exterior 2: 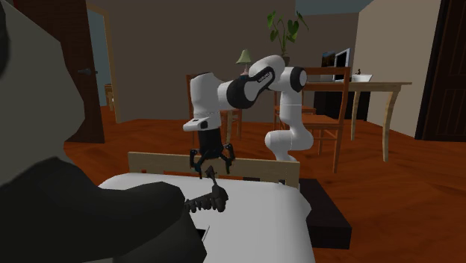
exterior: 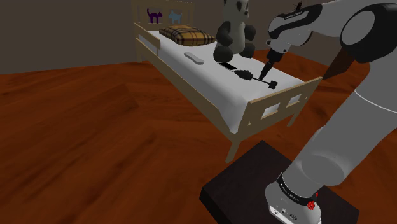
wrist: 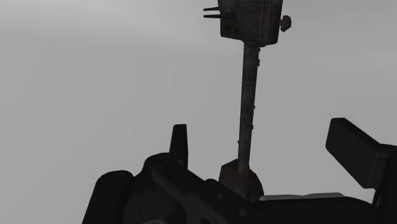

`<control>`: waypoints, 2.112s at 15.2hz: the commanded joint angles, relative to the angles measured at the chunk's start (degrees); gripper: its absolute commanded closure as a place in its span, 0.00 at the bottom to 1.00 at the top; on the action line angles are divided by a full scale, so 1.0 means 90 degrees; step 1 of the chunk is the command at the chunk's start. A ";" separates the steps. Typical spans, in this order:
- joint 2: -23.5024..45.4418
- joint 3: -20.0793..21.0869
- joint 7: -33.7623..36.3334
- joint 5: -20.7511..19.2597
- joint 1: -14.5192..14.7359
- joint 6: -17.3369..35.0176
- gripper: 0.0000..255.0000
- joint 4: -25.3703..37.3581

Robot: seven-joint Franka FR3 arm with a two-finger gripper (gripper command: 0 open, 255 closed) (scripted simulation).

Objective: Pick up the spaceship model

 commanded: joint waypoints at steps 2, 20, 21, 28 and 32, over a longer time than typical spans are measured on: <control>0.0094 -0.0021 -0.0113 0.0089 -0.0016 0.0233 0.00 -0.0177; -0.0004 -0.0010 -0.0015 -0.0005 -0.0008 -0.0037 1.00 0.0035; -0.0029 -0.0007 0.0011 -0.0028 -0.0006 -0.0117 1.00 0.0100; -0.0147 0.0014 0.0159 -0.0142 0.0005 -0.0685 1.00 0.0599; -0.0165 0.0018 0.0194 -0.0162 0.0007 -0.0863 1.00 0.0767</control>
